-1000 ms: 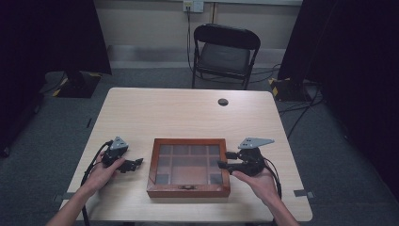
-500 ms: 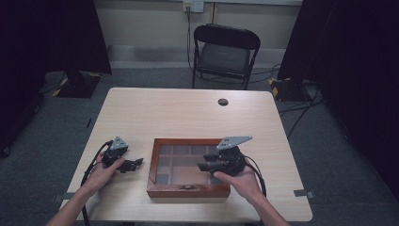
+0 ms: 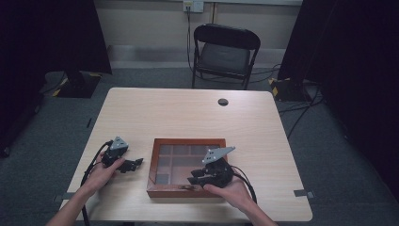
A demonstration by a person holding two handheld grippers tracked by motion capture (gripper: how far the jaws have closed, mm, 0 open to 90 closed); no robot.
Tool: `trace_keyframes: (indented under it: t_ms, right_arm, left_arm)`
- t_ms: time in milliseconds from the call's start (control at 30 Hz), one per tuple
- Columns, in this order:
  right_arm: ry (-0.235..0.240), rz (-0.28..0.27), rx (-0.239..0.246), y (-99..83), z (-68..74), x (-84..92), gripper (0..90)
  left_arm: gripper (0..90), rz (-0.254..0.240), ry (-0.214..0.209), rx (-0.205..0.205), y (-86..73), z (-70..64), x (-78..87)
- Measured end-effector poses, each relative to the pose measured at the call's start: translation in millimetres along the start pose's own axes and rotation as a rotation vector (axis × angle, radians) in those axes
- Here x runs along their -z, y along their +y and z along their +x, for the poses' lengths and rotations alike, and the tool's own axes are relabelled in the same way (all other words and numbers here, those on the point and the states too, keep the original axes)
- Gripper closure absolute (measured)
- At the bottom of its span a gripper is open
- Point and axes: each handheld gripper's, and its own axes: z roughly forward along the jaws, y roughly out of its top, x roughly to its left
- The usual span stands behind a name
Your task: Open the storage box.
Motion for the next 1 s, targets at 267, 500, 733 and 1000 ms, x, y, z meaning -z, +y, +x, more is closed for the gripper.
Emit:
trace_keyframes:
  t_ms: [267, 500, 733, 1000]
  right_arm:
    - [0.043, 0.035, 0.028, -3.5, 9.3, -12.1, 74.5]
    - [0.047, 0.061, 0.041, -6.8, 8.5, -16.0, 79.1]
    - [0.043, 0.054, 0.061, -7.0, 9.2, -17.2, 79.9]
    - [0.045, 0.054, 0.069, -6.7, 9.4, -17.8, 80.8]
  left_arm:
    - [11.7, -0.002, -0.002, 0.0, -0.1, 0.1, -0.1]
    - [11.7, 0.0, 0.0, 0.0, 0.0, 0.0, 0.0]
    - [11.7, 0.0, 0.0, 0.0, 0.0, 0.0, 0.0]
    - [11.7, 0.0, -0.001, -0.001, 0.0, 0.1, 0.0]
